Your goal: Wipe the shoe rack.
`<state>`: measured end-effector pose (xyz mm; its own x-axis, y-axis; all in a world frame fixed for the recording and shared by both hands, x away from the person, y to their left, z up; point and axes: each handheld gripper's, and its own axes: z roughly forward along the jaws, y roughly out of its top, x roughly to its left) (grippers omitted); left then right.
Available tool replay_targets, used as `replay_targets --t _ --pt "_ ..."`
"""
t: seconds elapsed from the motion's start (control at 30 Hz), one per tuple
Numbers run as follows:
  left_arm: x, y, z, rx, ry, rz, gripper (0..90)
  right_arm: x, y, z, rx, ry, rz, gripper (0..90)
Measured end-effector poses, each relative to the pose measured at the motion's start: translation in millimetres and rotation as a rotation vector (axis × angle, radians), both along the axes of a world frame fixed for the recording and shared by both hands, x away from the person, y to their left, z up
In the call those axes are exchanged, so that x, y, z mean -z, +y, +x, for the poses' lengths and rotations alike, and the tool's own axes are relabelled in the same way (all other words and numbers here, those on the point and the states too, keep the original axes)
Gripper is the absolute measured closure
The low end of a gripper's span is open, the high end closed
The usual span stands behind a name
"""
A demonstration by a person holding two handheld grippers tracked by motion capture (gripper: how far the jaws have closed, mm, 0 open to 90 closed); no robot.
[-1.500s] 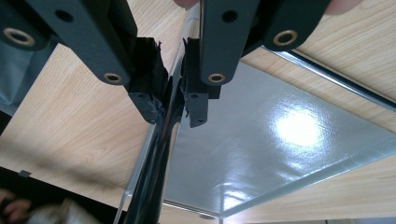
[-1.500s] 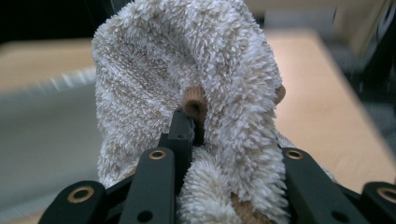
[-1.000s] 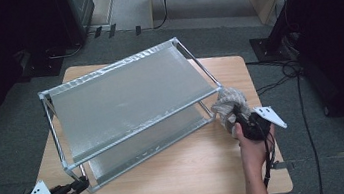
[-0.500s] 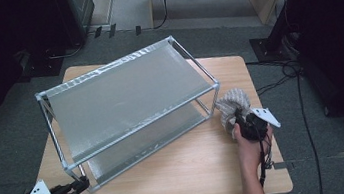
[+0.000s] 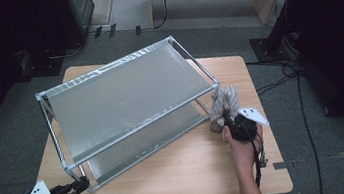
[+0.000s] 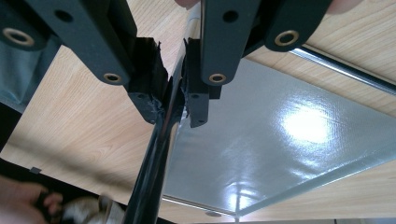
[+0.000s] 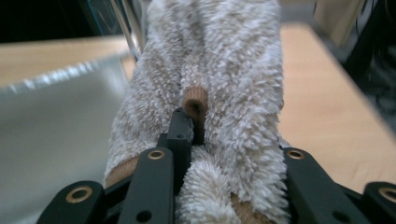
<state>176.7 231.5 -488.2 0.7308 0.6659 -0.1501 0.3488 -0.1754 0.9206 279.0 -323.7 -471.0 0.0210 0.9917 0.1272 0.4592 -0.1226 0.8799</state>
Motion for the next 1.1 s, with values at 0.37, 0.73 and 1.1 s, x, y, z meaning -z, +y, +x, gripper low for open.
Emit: replay_targets --t 0.37,0.73,1.1 --pt "0.1 -3.1 0.2 0.005 -0.004 0.006 79.5 18.6 72.8 -24.3 -0.252 0.003 -0.129 69.5" --pt "0.8 -2.0 -0.1 0.019 -0.011 0.009 79.7 -9.2 48.8 20.4 -0.076 -0.034 -0.034 71.1" --pt "0.1 -0.6 -2.2 0.045 -0.009 0.019 79.8 -30.3 28.4 7.6 -0.012 -0.102 0.010 74.8"
